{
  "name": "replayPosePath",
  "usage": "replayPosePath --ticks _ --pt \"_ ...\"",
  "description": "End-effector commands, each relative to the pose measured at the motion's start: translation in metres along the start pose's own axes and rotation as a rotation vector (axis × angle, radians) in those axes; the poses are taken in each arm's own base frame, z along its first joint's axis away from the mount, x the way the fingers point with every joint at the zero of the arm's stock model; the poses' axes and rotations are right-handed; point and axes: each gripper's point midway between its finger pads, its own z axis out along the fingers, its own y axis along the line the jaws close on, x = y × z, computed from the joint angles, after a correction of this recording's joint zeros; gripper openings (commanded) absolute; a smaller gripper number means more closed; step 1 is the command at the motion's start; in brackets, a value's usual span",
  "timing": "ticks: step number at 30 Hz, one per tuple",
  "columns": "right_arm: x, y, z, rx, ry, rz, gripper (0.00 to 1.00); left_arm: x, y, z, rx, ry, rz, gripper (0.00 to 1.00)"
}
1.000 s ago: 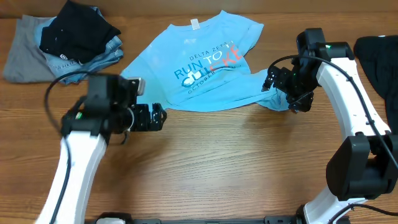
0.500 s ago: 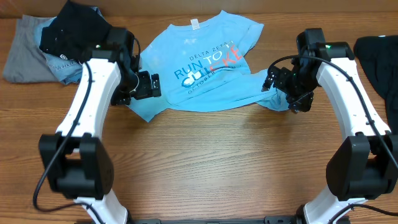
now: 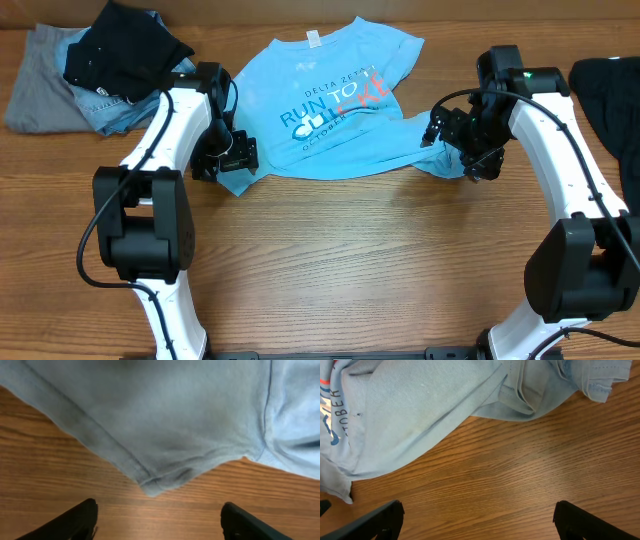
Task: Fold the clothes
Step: 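Grasp the shirt's left and right top edges with both grippers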
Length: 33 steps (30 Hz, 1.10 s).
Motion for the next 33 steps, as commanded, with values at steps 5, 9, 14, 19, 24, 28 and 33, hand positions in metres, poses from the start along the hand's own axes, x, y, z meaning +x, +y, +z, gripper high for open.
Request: replayPosePath --ticks 5,9,14,19,24,28,33 --pt "0.001 0.000 0.002 -0.001 0.008 0.000 1.00 -0.007 -0.001 0.010 -0.022 -0.006 0.015 0.79" --pt "0.002 -0.001 0.002 0.003 0.015 0.003 1.00 -0.008 0.000 0.014 -0.025 0.000 0.015 0.75" --pt "0.005 -0.003 0.002 0.010 0.025 0.006 1.00 -0.008 0.000 0.020 -0.030 0.013 0.014 0.73" --pt "0.005 -0.003 0.002 0.010 0.027 0.006 1.00 -0.008 0.006 0.026 -0.063 0.020 0.013 0.73" --pt "0.005 -0.003 0.002 0.009 0.026 0.006 1.00 -0.009 0.007 0.026 -0.066 0.018 0.013 0.73" --pt "0.006 -0.003 0.002 0.011 0.028 0.007 1.00 -0.008 0.007 0.031 -0.064 0.017 0.013 0.74" --pt "0.006 -0.003 0.002 0.011 0.029 0.007 1.00 -0.004 0.009 0.039 -0.065 0.029 0.012 0.74"
